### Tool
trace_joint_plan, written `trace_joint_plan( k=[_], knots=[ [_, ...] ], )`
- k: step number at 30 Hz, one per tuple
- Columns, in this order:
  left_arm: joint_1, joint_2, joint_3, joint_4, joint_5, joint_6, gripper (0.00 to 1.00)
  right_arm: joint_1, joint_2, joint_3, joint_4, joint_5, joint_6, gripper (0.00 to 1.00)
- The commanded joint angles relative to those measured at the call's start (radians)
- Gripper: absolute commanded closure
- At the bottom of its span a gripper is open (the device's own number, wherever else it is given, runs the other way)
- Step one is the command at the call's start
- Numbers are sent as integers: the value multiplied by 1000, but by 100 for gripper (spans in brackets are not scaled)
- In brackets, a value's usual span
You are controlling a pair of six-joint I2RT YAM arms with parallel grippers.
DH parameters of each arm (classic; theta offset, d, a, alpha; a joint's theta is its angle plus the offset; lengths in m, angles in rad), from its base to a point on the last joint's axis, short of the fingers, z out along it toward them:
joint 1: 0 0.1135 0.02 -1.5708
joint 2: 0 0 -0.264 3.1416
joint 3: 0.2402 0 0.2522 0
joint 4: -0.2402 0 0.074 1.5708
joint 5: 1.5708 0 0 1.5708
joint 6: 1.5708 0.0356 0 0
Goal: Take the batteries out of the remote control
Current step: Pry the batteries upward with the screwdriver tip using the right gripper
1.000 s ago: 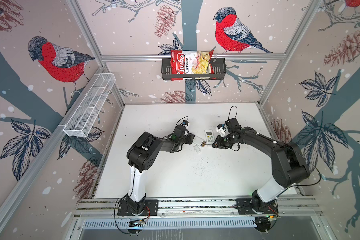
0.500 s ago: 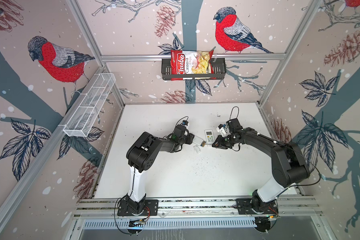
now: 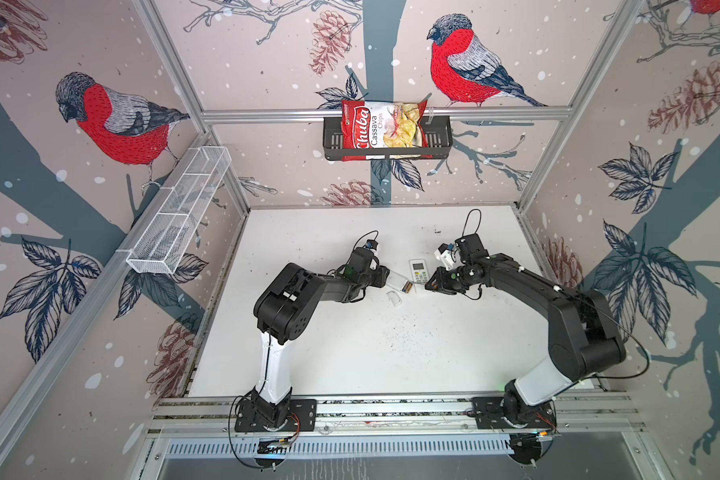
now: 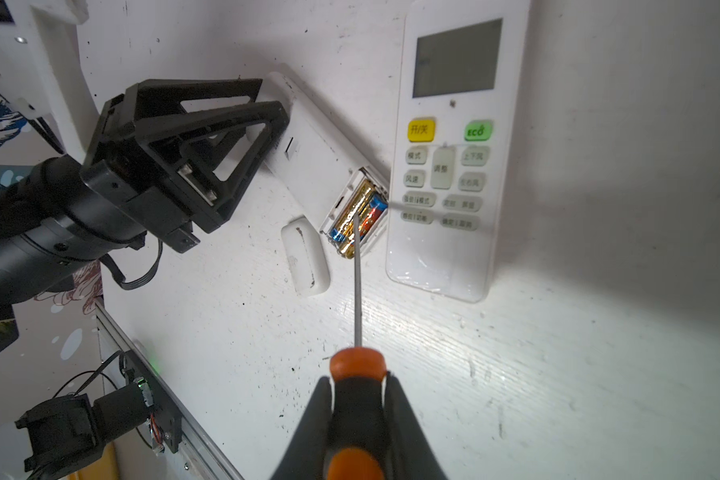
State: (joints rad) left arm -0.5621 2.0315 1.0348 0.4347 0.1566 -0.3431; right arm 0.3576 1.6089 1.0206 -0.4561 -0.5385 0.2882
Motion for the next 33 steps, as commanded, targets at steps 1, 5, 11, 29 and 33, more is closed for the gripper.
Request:
trace_joint_plan(
  k=[1, 5, 11, 29, 33],
  knots=[
    [-5, 13, -5, -126, 22, -15, 51, 13, 3, -7, -12, 15, -14, 100],
    [-5, 16, -7, -124, 19, -15, 51, 25, 10, -19, 0, 14, -12, 100],
    [-5, 17, -12, -122, 18, -16, 51, 30, 27, -19, 4, 20, -15, 100],
    [-5, 23, -9, -118, 18, -16, 51, 16, -8, -22, -17, 39, -21, 100],
    [-4, 27, -7, -118, 20, -16, 52, 17, -1, -24, -4, 30, -19, 100]
  ],
)
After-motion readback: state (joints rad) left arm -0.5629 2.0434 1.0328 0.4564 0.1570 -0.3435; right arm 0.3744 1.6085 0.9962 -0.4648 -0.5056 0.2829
